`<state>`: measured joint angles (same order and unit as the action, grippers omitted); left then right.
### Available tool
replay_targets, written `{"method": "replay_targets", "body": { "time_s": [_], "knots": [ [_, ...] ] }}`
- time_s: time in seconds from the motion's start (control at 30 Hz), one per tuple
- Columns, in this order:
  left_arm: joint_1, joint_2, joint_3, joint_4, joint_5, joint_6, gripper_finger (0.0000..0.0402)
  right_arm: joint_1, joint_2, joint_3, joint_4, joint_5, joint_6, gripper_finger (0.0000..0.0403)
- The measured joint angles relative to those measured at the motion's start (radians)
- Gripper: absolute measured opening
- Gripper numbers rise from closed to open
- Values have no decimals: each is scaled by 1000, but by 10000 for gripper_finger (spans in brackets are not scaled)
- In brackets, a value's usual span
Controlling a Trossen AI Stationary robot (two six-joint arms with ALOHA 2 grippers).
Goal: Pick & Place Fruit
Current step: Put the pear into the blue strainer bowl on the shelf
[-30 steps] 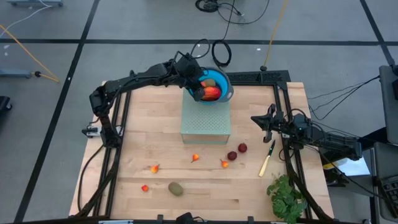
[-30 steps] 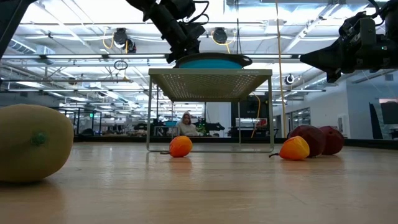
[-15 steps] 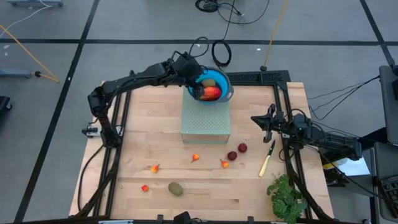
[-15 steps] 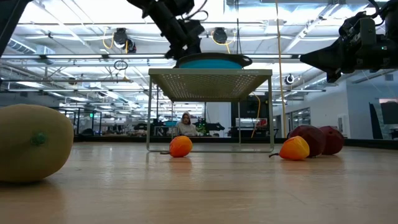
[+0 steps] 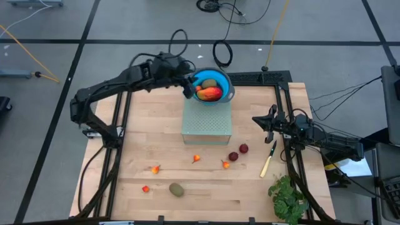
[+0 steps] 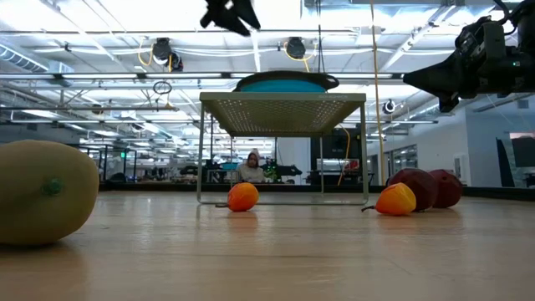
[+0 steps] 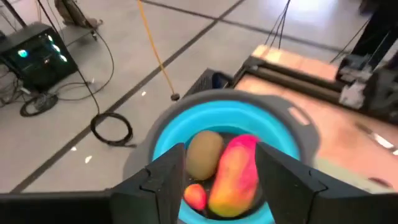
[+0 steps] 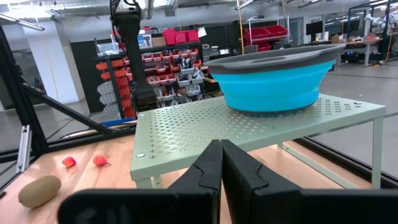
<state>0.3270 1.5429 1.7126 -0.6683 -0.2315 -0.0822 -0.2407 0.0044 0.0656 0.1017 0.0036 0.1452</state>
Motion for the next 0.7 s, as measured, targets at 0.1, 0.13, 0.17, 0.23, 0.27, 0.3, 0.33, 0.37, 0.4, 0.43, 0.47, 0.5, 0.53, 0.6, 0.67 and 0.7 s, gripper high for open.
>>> {"method": "replay_targets", "body": {
  "time_s": [0.1,0.13,0.17,0.23,0.27,0.3,0.33,0.37,0.4,0.43,0.47,0.5,0.53,0.6,0.67,0.7],
  "knots": [
    [-37,-36,0,-32,-6,-88,176,0,0,0,0,0,0,0],
    [-50,-46,0,-43,-6,-116,172,0,0,0,0,0,0,0],
    [-64,-54,0,-59,-6,-142,169,0,0,0,0,0,0,0],
    [-91,-69,0,-94,-6,-197,161,0,0,0,0,0,0,0],
    [-106,-74,0,-112,-6,-224,158,0,0,0,0,0,0,0],
    [-120,-79,0,-126,-7,-251,155,0,0,0,0,0,0,0],
    [-136,-86,0,-144,-6,-279,152,0,0,0,0,-1,0,0],
    [-151,-90,0,-168,-6,-310,150,0,0,0,0,0,0,0],
    [-168,-91,0,-183,-6,-342,148,0,0,0,0,-1,0,0],
    [-185,-93,0,-196,-6,-376,147,0,0,0,0,-1,0,0],
    [-200,-96,0,-217,-6,-408,147,0,0,0,0,-1,0,0],
    [-217,-98,0,-242,-5,-439,147,0,0,0,0,-1,0,0],
    [-234,-99,0,-256,-5,-472,147,0,0,0,0,-1,0,0],
    [-270,-102,0,-282,-5,-538,147,0,0,0,-1,-3,0,0],
    [-306,-101,0,-315,-4,-603,147,0,0,0,0,-4,0,0],
    [-326,-100,0,-328,-4,-633,147,0,0,0,-1,-4,0,0]
  ]
}}
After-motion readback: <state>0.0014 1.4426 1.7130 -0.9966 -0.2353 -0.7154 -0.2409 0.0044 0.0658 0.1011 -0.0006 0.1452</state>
